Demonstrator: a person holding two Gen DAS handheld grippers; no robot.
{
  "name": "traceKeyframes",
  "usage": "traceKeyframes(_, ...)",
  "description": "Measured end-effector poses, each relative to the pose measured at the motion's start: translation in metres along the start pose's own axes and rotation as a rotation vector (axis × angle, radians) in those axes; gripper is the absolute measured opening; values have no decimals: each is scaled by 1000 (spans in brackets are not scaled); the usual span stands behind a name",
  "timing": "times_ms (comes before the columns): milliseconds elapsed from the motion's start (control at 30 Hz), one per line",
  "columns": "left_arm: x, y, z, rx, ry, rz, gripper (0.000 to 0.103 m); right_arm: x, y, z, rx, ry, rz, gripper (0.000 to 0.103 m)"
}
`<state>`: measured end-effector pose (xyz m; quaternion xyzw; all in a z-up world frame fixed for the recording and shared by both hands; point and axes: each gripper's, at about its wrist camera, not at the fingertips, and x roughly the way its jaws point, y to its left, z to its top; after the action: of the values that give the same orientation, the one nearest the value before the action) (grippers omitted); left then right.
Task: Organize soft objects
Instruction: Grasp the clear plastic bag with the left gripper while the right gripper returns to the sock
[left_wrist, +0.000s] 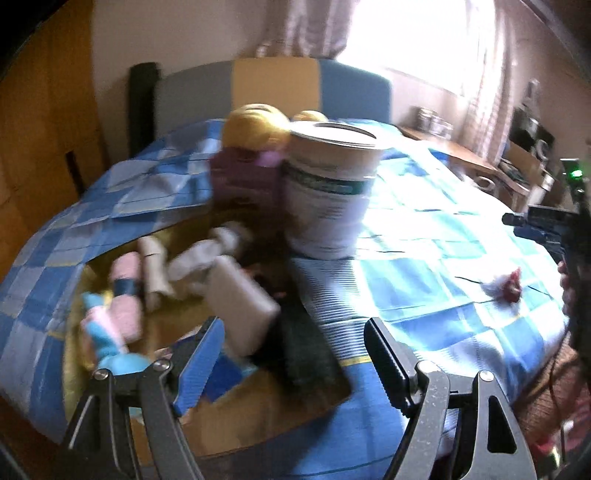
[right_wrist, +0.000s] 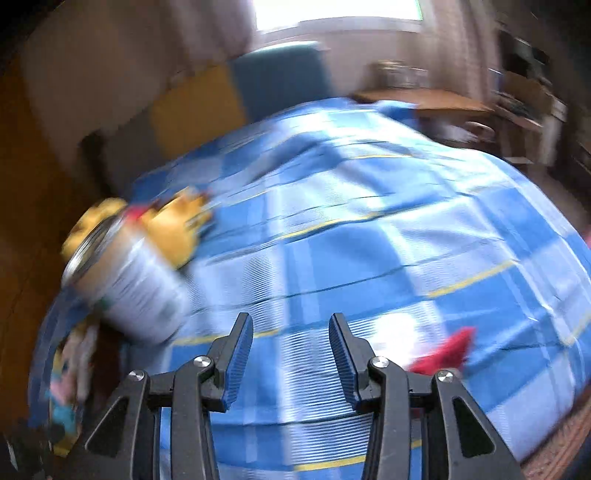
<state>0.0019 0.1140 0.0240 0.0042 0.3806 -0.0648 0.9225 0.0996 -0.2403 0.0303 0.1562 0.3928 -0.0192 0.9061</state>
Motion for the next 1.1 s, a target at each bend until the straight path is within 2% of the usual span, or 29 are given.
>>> traceKeyframes(167, 16, -39, 13, 84, 10, -82, 79, -4, -70, 17, 226, -42, -83, 43)
traceKeyframes(333, 41, -85, 25, 153, 55, -193, 79, 0, -112, 13, 344, -84, -125, 43)
traceKeyframes(467, 65, -126, 33, 198, 96, -289, 77, -5, -139, 6, 467, -126, -96, 43)
traceKeyframes(533, 80, -146, 38, 204, 130, -348, 66, -11, -144, 5, 491, -159, -91, 43)
traceKeyframes(633, 100, -182, 41, 242, 163, -421, 58, -10, -146, 4, 505, -154, -60, 43)
traceKeyframes(900, 142, -246, 59, 241, 239, -533, 58, -7, -146, 4, 518, -144, -10, 43)
traceKeyframes(1100, 177, -287, 73, 220, 289, -559, 64, -5, -149, 3, 542, -139, 22, 43)
